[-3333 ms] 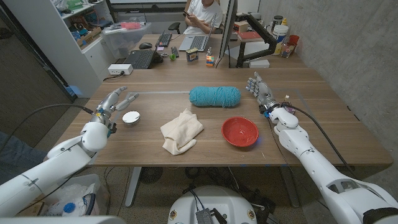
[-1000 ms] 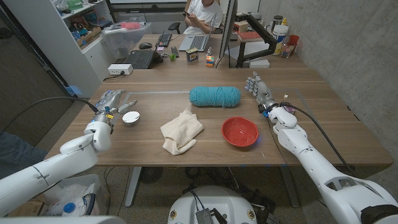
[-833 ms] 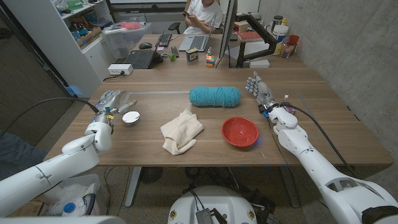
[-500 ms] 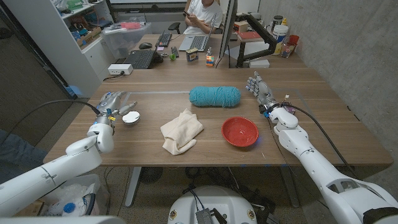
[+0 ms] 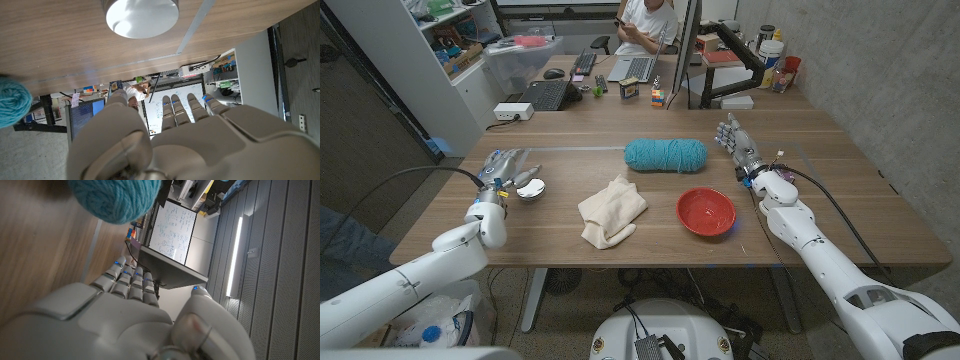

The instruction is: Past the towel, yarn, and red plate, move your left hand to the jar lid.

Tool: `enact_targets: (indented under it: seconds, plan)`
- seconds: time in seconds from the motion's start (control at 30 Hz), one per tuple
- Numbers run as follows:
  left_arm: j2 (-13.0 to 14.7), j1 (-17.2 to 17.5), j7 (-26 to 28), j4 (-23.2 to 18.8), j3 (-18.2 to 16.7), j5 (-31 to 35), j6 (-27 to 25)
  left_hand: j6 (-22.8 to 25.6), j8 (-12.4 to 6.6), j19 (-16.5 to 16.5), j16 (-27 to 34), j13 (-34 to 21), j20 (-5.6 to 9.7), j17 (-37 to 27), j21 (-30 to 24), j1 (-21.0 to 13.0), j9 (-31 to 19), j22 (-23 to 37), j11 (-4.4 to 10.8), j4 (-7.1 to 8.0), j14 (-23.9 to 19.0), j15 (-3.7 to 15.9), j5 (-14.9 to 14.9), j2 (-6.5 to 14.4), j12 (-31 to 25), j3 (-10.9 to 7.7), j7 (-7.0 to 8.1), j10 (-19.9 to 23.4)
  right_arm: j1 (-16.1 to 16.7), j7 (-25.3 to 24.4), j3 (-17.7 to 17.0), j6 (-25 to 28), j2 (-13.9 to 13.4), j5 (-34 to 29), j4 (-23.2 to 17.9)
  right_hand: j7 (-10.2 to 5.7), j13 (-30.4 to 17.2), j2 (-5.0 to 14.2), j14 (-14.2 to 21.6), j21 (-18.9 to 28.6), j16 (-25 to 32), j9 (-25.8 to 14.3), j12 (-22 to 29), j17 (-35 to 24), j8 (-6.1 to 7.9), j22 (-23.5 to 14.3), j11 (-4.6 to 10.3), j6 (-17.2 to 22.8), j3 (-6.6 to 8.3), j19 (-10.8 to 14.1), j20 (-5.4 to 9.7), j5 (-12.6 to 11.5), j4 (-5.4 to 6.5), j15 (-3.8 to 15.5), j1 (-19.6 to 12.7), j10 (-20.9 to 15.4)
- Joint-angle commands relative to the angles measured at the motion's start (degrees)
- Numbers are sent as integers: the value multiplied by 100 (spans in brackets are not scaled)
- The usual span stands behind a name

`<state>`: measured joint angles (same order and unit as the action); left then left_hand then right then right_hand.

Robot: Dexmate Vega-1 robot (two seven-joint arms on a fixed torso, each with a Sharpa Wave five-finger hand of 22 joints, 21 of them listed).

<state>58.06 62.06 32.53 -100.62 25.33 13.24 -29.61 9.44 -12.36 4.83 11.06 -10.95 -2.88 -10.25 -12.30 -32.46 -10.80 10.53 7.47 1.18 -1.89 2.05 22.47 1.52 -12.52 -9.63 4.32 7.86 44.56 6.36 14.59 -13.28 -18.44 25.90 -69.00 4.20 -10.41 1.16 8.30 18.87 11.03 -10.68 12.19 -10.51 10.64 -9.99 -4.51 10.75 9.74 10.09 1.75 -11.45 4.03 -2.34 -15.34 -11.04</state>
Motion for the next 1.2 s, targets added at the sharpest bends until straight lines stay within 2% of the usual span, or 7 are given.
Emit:
enact_targets:
  seconds: [0.03, 0.3, 0.67, 1.2]
  plan:
    - [-244, -228, 147, 450, 199, 51, 353, 67, -39, -15, 56, -16, -31, -32, -33, -69, -11, 28, 0, -21, -46, 124, 36, 6, -32, -11, 17, 46, -30, -63, 47, -92, 38, -35, 18, -26, -16, 44, 58, -8, -1, 2, 0, -12, 46, -27, 1, 38, 2, 54, -15, -32, -26, 3, -31, -76]
    - [-352, -354, 104, 627, 325, 56, 454, 100, -46, -20, 54, -19, -31, -34, -32, -76, -12, 29, 13, -22, -61, 134, 40, 4, -36, -4, 35, 78, -24, -79, 63, -88, 33, -30, 6, -26, -16, 27, 61, -22, -3, 2, 0, -9, 45, -27, 2, 36, -4, 62, -18, -35, -47, 5, -49, -79]
    - [-337, -383, 31, 591, 438, 137, 320, 124, -47, -19, 49, -22, -42, -37, -28, -83, -12, 30, 39, -25, -72, 132, 44, -1, -34, 8, 43, 104, -47, -27, 34, -149, 23, 13, 82, -27, -16, 15, 68, -42, -4, 2, 0, -7, 46, -27, -3, 40, -10, 69, -21, -40, -65, 11, -64, -84]
    - [-515, -508, 105, 699, 507, 127, 311, 144, -43, -23, 43, -25, -48, -40, -26, -90, -13, 32, 26, -25, -85, 136, 49, -6, -31, 23, 57, 135, -408, 218, 98, -257, 119, 4, 565, -24, -16, 13, 73, -73, -6, 2, -3, -8, 45, -29, -6, 36, -19, 82, -28, -47, -81, 12, -72, -86]
